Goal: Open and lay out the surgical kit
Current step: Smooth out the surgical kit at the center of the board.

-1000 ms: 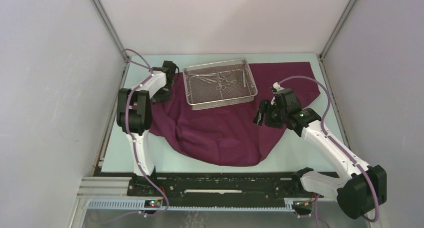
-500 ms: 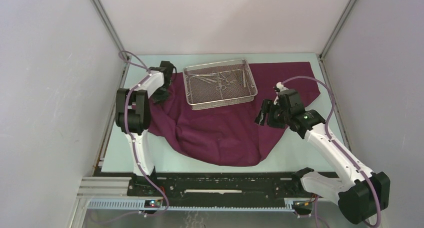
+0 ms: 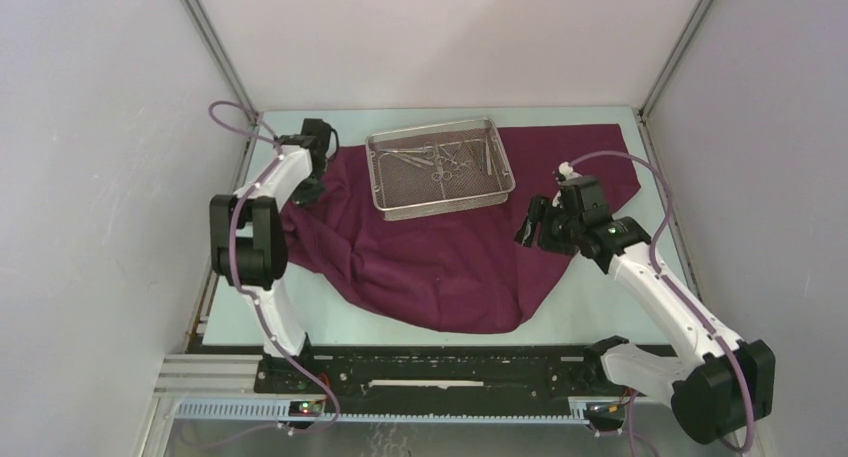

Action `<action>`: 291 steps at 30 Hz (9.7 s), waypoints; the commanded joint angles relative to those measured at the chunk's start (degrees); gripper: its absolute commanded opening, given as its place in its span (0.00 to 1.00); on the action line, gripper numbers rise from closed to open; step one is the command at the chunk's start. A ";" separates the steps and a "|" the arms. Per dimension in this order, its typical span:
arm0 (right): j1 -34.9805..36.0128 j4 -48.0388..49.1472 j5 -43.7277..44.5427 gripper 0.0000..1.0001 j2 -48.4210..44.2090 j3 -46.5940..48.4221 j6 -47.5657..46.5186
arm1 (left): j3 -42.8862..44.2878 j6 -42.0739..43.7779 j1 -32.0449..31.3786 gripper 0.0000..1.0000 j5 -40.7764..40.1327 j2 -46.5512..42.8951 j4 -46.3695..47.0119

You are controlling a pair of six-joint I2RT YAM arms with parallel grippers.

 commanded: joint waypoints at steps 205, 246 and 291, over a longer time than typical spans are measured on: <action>-3.31 4.86 15.50 0.99 46.54 44.81 0.59 | 51.28 -42.82 20.10 0.00 23.84 33.73 5.03; -39.89 -0.31 4.11 0.97 80.42 80.32 5.09 | 36.05 -24.07 19.54 1.00 22.55 15.10 12.33; -20.53 -10.18 8.79 0.99 67.52 77.40 -0.83 | -9.49 -28.06 18.40 0.95 18.96 -17.49 10.36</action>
